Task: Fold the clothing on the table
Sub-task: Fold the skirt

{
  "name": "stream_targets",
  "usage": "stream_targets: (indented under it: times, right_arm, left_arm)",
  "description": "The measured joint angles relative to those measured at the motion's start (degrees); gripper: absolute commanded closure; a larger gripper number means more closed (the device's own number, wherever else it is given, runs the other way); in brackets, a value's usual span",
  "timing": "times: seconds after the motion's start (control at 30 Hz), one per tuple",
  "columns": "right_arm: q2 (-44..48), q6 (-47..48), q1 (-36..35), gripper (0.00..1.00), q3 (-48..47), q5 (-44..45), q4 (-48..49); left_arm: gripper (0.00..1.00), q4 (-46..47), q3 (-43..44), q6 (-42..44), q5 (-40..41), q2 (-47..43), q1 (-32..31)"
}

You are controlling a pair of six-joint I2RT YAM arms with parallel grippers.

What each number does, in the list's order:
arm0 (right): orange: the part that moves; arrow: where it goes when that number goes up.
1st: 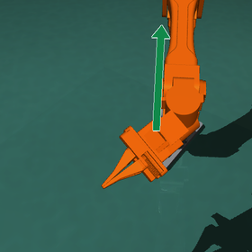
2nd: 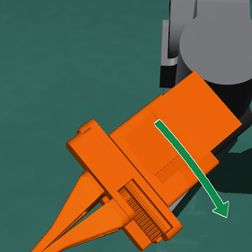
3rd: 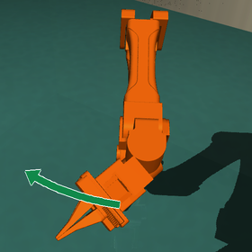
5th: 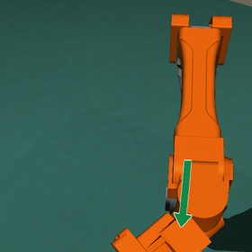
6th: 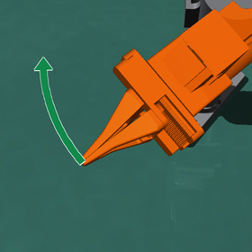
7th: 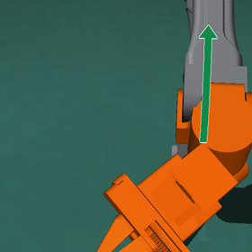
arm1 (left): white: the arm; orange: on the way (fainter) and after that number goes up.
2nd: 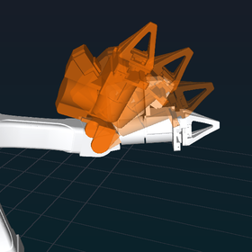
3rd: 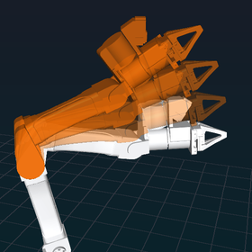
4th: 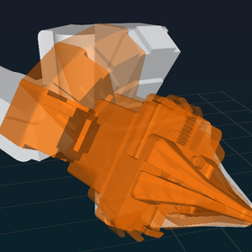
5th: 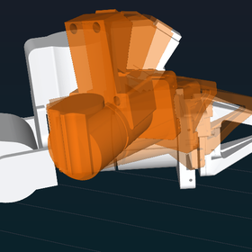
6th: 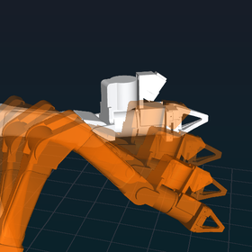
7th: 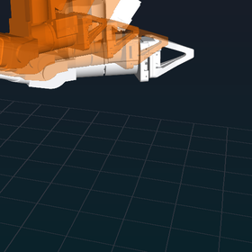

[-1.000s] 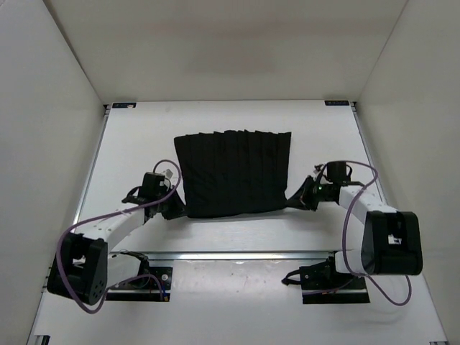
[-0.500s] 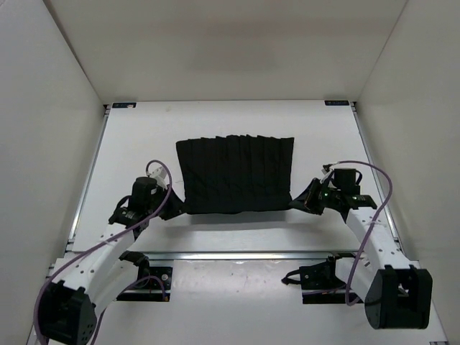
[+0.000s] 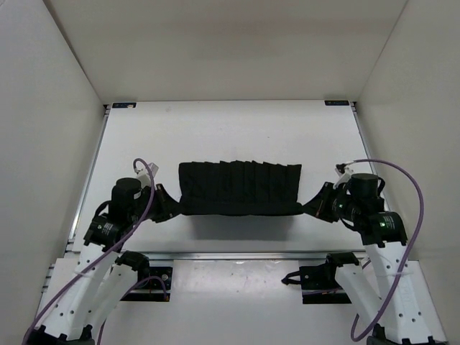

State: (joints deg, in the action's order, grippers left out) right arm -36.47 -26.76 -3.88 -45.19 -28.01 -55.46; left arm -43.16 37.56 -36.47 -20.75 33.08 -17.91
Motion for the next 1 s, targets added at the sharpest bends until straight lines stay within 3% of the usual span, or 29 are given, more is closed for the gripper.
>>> stream_targets:
  times: [0.2,0.37,0.43,0.6,0.7,0.8,1.0]
  right_arm:
    - [-2.1,1.7,1.7,1.00,-4.4,7.3,2.3]
    - [-14.0,2.3,9.6,1.00,0.9,3.1,14.0]
    - [-20.4,2.9,8.9,1.00,1.4,2.6,18.0]
    - [-27.2,9.9,-7.4,0.97,1.5,4.7,25.2]
    - [-24.9,13.6,-22.4,0.74,4.1,7.6,31.5]
    - [-23.5,15.0,-33.7,0.63,7.9,9.2,36.5]
    - [-31.1,15.5,-43.6,0.54,8.9,12.5,43.5]
  left_arm:
    - [1.00,1.0,3.2,1.8,3.1,5.9,1.5]
    - [1.00,9.1,3.1,2.8,4.8,20.0,4.2]
    - [1.00,12.4,3.3,2.8,5.4,25.6,4.3]
    - [1.00,18.2,3.6,2.7,5.5,33.4,3.5]
    - [1.00,19.8,3.6,2.6,5.5,33.8,3.6]
    - [1.00,21.0,3.6,2.6,5.6,33.7,3.7]
    - [1.00,22.7,2.0,2.4,5.6,33.6,4.2]
